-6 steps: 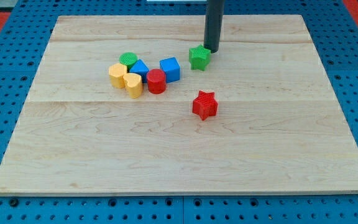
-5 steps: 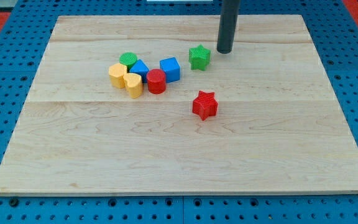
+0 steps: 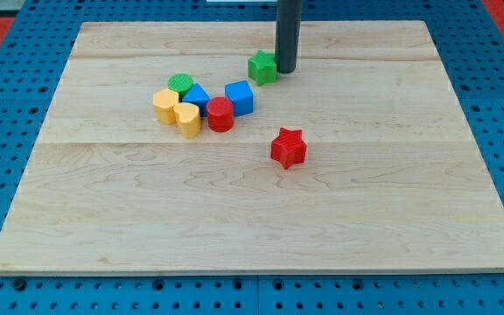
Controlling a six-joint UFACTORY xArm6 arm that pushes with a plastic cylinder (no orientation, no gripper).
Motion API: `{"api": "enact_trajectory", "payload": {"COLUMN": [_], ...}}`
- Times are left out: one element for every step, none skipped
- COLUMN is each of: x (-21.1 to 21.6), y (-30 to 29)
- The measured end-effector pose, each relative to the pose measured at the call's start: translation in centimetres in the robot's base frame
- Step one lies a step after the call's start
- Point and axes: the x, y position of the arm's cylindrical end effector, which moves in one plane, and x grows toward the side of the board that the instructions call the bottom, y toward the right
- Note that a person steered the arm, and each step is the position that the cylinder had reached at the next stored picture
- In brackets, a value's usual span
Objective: Push green star parallel above blue cube
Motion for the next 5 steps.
{"api": "enact_trajectory", "payload": {"x": [-3.8,-1.7,-0.1,0.2,1.1], "y": [1.6,1.2,1.2,-0.4,-3.0]}}
